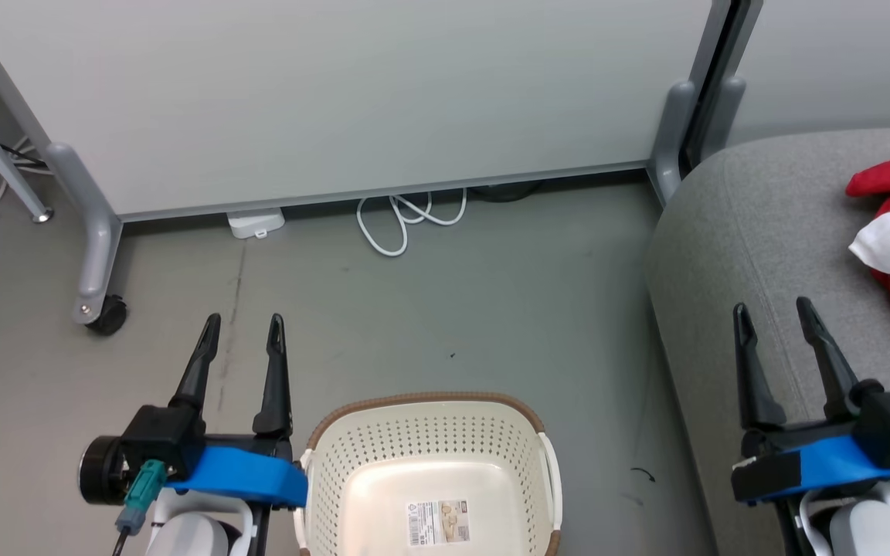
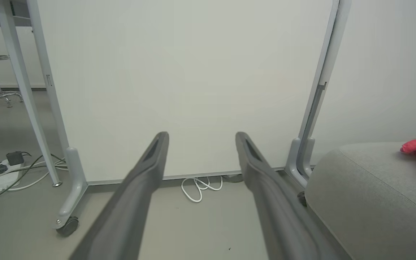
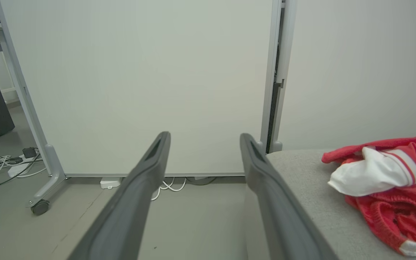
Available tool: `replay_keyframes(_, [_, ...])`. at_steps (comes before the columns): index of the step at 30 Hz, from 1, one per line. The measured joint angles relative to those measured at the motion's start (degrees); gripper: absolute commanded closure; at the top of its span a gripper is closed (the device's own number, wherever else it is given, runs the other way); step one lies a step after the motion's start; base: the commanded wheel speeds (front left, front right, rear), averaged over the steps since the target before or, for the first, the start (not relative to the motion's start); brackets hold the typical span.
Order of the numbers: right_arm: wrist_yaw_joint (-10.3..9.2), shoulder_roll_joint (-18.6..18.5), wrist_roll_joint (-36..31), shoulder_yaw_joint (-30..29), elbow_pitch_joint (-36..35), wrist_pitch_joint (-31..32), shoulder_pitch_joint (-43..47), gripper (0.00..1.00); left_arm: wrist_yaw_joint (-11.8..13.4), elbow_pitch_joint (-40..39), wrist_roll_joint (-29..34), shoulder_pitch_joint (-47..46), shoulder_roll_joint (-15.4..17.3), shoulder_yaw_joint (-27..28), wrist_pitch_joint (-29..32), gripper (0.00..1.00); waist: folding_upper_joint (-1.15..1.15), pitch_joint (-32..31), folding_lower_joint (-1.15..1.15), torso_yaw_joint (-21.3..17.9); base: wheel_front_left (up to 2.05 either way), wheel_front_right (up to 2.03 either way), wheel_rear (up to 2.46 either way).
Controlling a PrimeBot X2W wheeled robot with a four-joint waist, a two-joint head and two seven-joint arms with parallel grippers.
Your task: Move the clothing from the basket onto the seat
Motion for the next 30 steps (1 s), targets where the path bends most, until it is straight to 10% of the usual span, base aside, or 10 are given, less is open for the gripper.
replay_keyframes(30, [0.00, 1.4, 0.2, 0.8, -0.3, 0.0, 5.6, 0.00, -2.6, 1.3, 4.0, 5.6, -2.9, 5.0, 0.0, 0.00, 0.00, -4.6, 0.01, -0.2, 0.00, 0.00, 0.00])
